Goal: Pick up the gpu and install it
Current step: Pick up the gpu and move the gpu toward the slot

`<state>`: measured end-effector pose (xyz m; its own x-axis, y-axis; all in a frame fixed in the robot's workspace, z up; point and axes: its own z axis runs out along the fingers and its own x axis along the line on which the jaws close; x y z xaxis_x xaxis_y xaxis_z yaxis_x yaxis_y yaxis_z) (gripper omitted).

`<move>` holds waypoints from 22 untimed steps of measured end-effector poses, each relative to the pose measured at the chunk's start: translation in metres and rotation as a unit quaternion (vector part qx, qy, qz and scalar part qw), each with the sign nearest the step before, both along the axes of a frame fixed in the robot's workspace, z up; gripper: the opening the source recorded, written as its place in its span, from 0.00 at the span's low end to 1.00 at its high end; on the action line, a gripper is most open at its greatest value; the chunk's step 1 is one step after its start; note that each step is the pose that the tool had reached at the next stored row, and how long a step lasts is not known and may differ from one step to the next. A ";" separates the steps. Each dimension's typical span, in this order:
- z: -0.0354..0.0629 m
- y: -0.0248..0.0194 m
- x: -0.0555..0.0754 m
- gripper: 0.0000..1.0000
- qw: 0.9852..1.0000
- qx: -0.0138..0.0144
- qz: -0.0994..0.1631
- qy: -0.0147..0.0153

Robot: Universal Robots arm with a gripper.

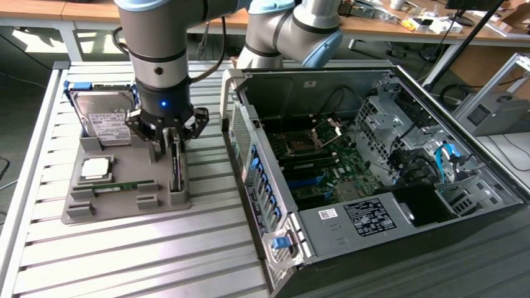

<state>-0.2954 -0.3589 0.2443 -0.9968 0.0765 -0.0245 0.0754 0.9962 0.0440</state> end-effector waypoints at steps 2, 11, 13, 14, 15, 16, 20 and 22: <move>-0.0010 0.0000 0.000 0.42 1.000 0.000 0.000 0.000; -0.0016 0.0000 0.000 0.42 1.000 0.000 0.000 0.000; -0.0016 0.0000 0.000 0.42 1.000 0.000 0.000 0.000; -0.0016 0.0000 0.000 0.42 1.000 0.000 0.000 0.000; -0.0016 0.0000 0.000 0.42 1.000 0.000 0.000 0.000; -0.0016 0.0000 0.000 0.42 1.000 0.000 0.000 0.000; -0.0016 0.0000 0.000 0.27 1.000 0.000 0.000 0.000; -0.0016 0.0000 0.000 0.27 1.000 0.000 0.000 0.000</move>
<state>-0.2954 -0.3589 0.2427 -0.9968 0.0765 -0.0245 0.0754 0.9962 0.0439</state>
